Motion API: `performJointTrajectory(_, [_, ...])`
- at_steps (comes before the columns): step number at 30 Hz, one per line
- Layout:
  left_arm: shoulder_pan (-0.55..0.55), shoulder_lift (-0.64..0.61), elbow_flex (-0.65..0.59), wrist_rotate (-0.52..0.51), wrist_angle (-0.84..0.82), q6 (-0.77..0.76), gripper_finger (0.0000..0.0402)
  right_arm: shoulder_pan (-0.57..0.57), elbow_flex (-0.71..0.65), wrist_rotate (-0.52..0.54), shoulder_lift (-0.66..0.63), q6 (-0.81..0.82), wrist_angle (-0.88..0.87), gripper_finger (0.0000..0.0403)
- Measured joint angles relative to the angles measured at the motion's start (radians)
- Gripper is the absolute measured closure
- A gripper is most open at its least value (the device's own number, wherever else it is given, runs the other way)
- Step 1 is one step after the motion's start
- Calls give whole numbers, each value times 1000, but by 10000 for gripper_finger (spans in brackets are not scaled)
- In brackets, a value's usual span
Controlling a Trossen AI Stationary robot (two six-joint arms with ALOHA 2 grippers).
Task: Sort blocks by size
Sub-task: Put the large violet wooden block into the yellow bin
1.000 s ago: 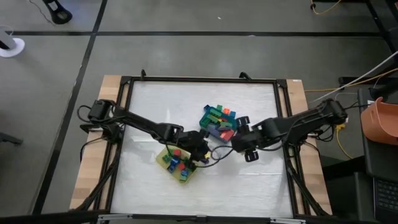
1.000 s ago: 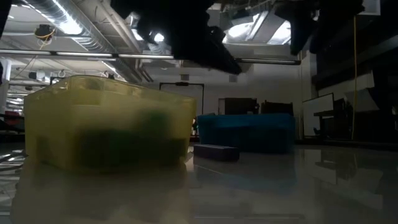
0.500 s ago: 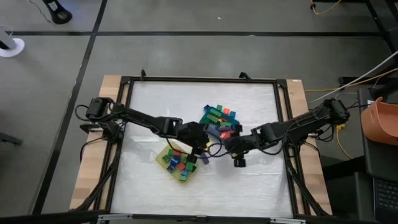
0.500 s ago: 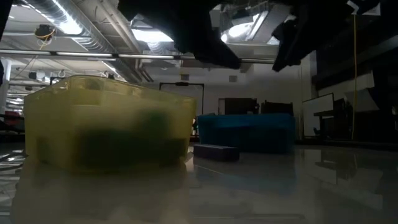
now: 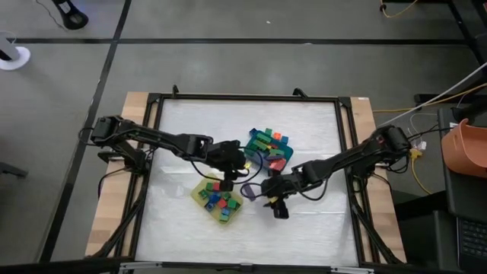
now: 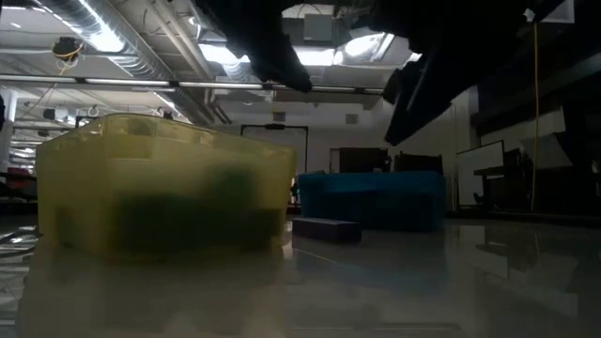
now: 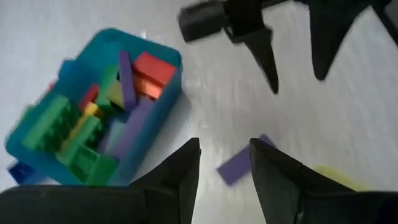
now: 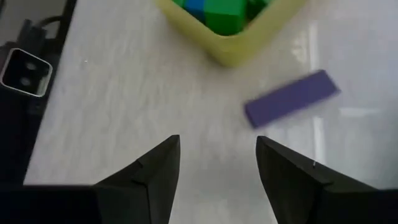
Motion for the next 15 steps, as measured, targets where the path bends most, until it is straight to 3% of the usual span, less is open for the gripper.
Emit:
performJointTrajectory(4, [-15, 0, 0, 1, -59, -85, 275, 0, 0, 1, 55, 25, 94, 194])
performJointTrajectory(10, [-27, 0, 0, 0, -131, -204, 275, 0, 0, 193, 109, 318, 140, 194])
performJointTrajectory(15, [-26, 0, 0, 0, -165, -243, 275, 0, 1, 254, 135, 409, 151, 194])
